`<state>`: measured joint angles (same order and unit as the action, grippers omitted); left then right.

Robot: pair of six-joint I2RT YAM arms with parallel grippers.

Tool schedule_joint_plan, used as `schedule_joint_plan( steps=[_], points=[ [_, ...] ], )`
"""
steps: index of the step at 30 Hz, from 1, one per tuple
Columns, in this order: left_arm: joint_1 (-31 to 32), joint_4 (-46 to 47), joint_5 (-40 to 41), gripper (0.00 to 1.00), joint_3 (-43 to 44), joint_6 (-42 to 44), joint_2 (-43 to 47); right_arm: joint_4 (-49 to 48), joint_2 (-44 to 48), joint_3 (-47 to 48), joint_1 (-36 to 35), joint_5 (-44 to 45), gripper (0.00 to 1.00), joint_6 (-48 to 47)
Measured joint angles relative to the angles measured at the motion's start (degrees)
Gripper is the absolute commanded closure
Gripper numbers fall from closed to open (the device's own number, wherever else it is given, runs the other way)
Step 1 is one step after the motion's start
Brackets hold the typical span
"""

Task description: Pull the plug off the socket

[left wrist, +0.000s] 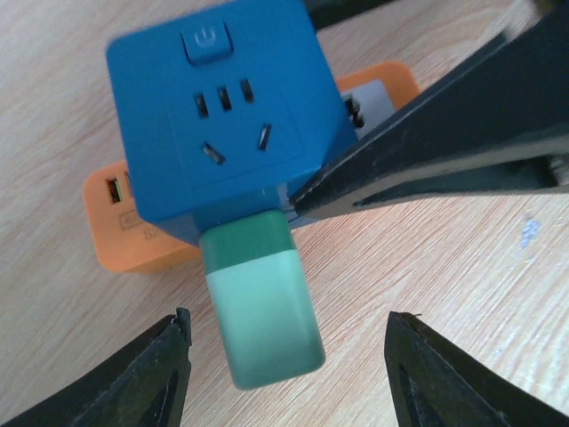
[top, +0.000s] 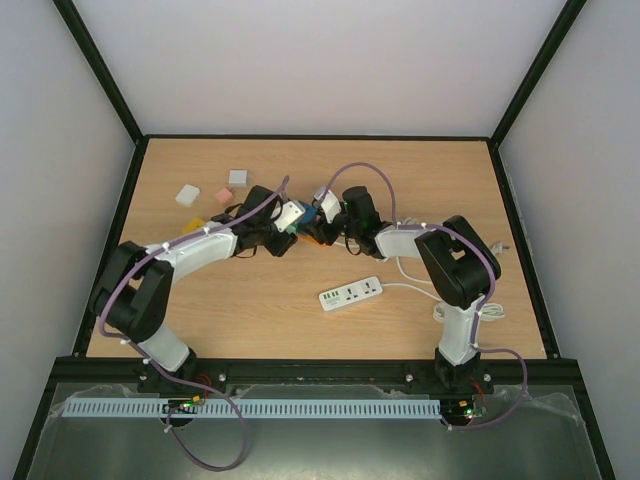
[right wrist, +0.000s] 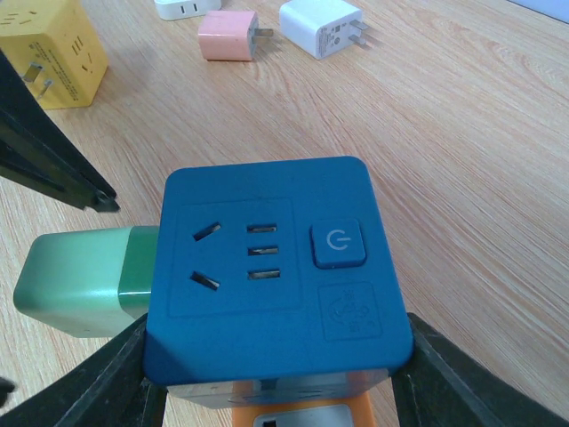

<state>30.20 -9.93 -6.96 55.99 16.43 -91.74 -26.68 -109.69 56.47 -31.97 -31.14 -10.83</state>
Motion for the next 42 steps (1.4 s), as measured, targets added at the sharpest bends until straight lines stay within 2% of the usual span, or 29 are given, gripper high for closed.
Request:
schedule_joint_plan(
  steps=[6,15,19,36,42],
  points=[
    [0.44,0.57,1.86,0.49,0.00,-0.33,-3.13,-0.04,0.00,0.00,0.00,0.35,0.91,0.68],
    [0.74,2.43,3.65,0.80,-0.17,-1.53,-3.63,-0.22,-0.04,0.00,-0.02,1.66,0.96,1.27],
    [0.72,3.17,3.89,0.87,-0.55,-1.97,-3.63,-0.33,-0.04,0.00,-0.11,2.32,0.97,1.51],
    [0.55,7.54,4.02,0.97,-4.50,-3.04,-1.88,-0.68,-0.20,0.07,-1.14,4.31,0.98,2.60],
    [0.46,8.66,4.02,0.97,-5.51,-3.17,-1.40,-0.72,-0.31,0.20,-1.29,4.46,0.98,2.91]
  ],
)
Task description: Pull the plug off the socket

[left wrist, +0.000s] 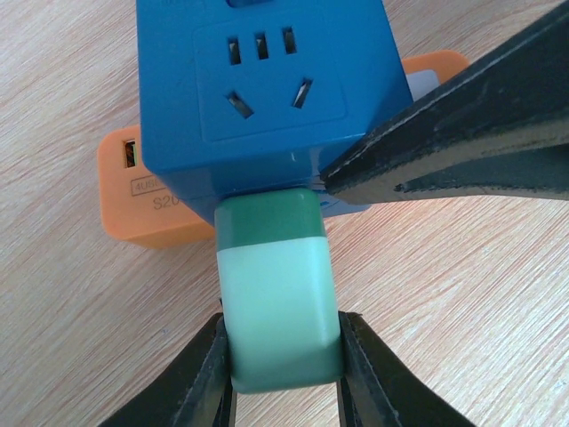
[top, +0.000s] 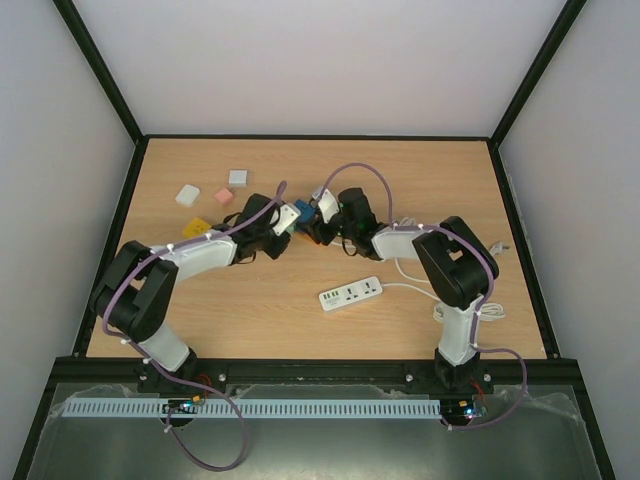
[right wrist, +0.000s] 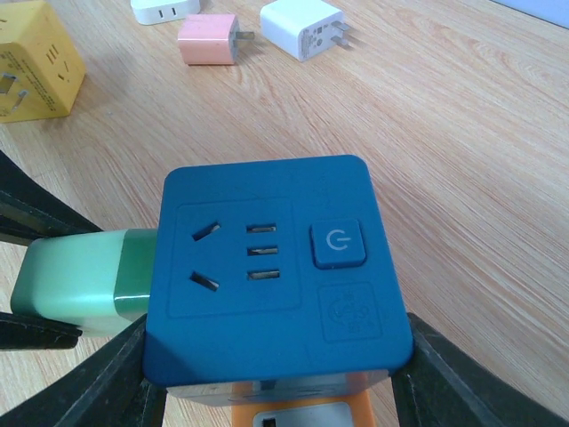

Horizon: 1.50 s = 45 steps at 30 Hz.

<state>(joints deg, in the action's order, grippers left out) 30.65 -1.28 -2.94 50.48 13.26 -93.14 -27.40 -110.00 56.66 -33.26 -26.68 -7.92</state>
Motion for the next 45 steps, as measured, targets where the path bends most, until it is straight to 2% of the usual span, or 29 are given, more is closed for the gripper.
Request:
schedule_joint_plan(
  steps=[19,25,31,38,45],
  points=[
    [-0.42,1.22,0.28,0.98,-4.33,-0.07,3.80,-0.20,-0.46,0.39,-1.36,-0.15,0.98,0.28],
    [0.33,-3.69,-2.25,0.98,-7.45,0.70,6.16,-1.55,-1.62,1.64,0.44,8.33,0.98,0.98],
    [0.46,-6.10,-3.37,0.97,-8.76,0.92,7.48,-1.86,-1.73,1.68,1.01,11.28,0.98,1.14],
    [-2.54,-7.17,-5.38,0.97,-8.59,0.92,9.86,-1.86,-1.73,1.68,1.01,11.30,0.98,1.11],
    [-9.29,-9.22,-8.48,0.97,-6.36,1.49,9.86,-1.86,-1.73,1.73,1.01,11.21,0.98,1.11]
  ],
)
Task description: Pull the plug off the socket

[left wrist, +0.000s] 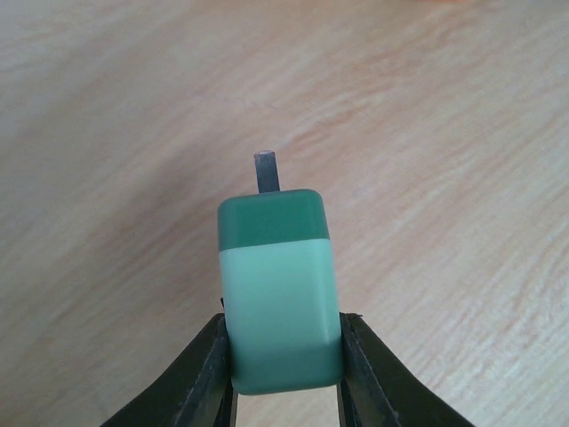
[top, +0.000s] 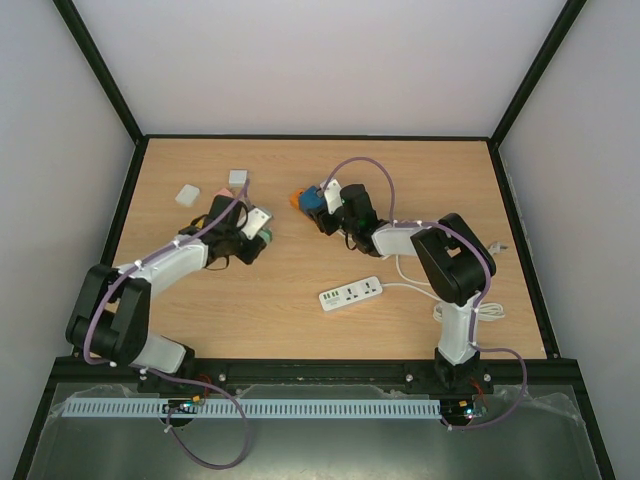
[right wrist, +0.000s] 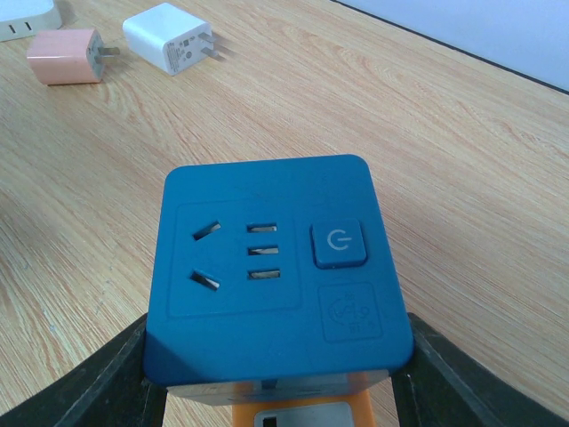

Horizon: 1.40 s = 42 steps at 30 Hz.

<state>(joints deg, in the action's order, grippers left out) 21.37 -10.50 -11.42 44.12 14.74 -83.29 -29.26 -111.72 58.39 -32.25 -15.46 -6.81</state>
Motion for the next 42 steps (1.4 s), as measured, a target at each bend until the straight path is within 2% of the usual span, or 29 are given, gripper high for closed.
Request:
schedule_joint_plan(
  steps=[5,11,18,23,26,29,34,42],
  points=[
    [-4.50,-0.92,-3.13,0.96,3.67,0.28,-1.38,0.09,0.00,0.07,0.00,-0.13,0.98,-0.02],
    [-9.22,-2.36,-8.04,0.93,7.72,0.22,-7.06,0.15,-0.20,0.31,0.04,-0.33,0.98,-0.11],
    [-13.27,-2.71,-11.74,0.90,9.14,-1.16,-12.70,0.24,-0.48,0.70,0.04,-0.74,0.98,-0.28],
    [-16.06,-2.73,-14.03,0.78,11.08,-2.54,-16.11,0.31,-0.61,0.87,0.04,-1.11,0.98,-0.35],
    [-17.46,-2.73,-15.21,0.61,12.72,-3.21,-18.34,0.31,-0.68,0.96,0.07,-1.25,0.98,-0.48],
    [-18.34,-2.80,-15.96,0.50,13.70,-4.00,-19.52,0.33,-0.70,0.98,0.04,-1.29,0.98,-0.46],
    [-18.78,-2.73,-15.56,0.41,13.81,-4.13,-19.58,0.33,-0.70,0.98,0.07,-1.38,0.98,-0.46],
    [-18.78,-1.62,-11.65,0.34,13.70,-5.75,-16.92,0.39,-0.74,1.07,0.13,-1.90,0.98,-0.70]
  ],
)
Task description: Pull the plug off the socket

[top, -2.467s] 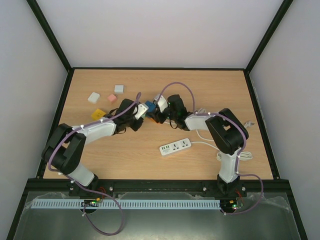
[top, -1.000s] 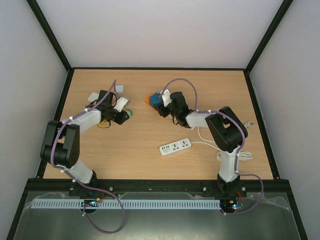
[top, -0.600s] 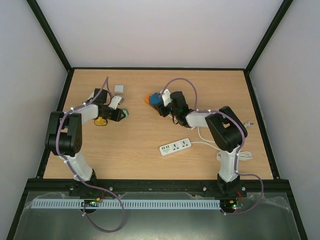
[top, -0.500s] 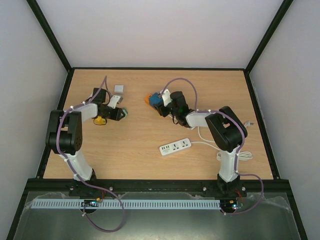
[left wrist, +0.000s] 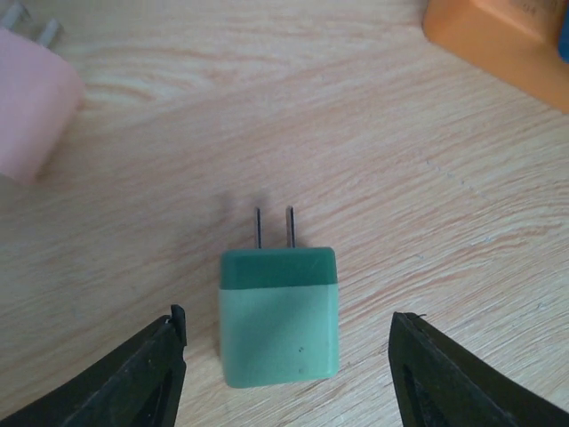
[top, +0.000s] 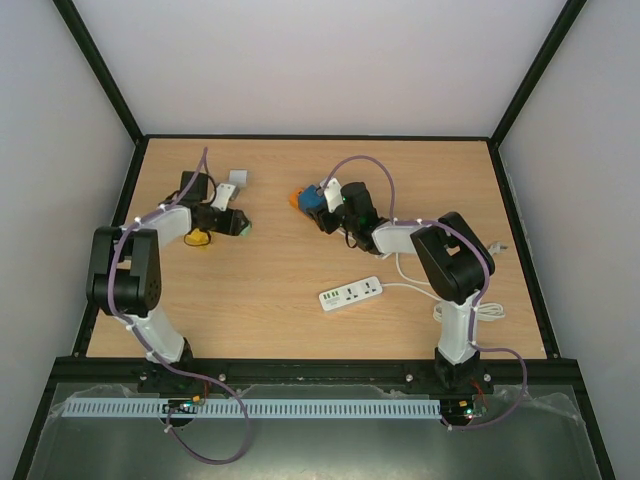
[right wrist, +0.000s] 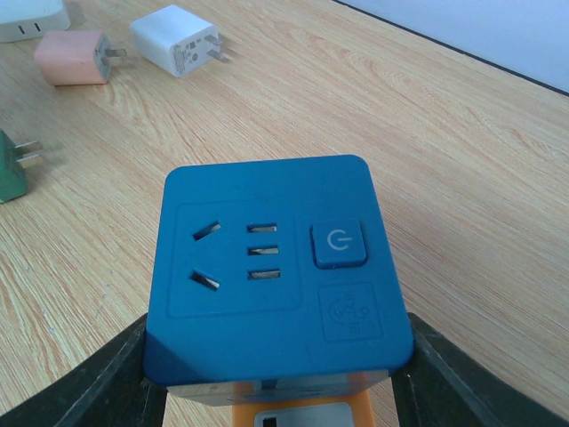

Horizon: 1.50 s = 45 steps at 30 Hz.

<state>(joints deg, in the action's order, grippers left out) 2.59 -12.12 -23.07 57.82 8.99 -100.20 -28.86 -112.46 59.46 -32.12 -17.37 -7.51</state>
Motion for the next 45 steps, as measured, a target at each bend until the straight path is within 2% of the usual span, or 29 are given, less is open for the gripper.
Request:
schedule_joint_plan(
  steps=[6,10,16,26,37,39,45],
  points=[
    [0.00,0.74,1.33,0.22,0.02,0.79,3.43,0.11,-0.04,0.07,0.24,-1.18,0.98,-0.90],
    [0.39,0.63,2.01,0.19,0.00,1.99,5.44,0.13,-0.04,0.07,0.39,-2.47,0.97,-1.77],
    [1.44,0.55,2.86,0.01,-0.02,3.48,8.94,0.31,-0.04,-0.02,0.61,-5.77,0.97,-2.82],
    [3.50,-0.79,3.74,0.00,-0.11,6.86,13.92,3.02,0.07,0.15,0.61,-14.01,0.94,-7.85],
    [4.04,-4.09,0.04,0.00,-0.13,11.26,15.85,6.27,0.63,0.46,0.17,-19.39,0.88,-14.82],
    [4.35,-4.94,-0.44,0.00,-0.13,12.11,15.85,6.69,0.70,0.50,0.09,-20.09,0.82,-15.76],
    [5.44,-7.96,-1.77,0.00,0.09,14.84,15.80,8.31,0.74,1.07,0.00,-21.88,0.47,-16.94]
  ],
)
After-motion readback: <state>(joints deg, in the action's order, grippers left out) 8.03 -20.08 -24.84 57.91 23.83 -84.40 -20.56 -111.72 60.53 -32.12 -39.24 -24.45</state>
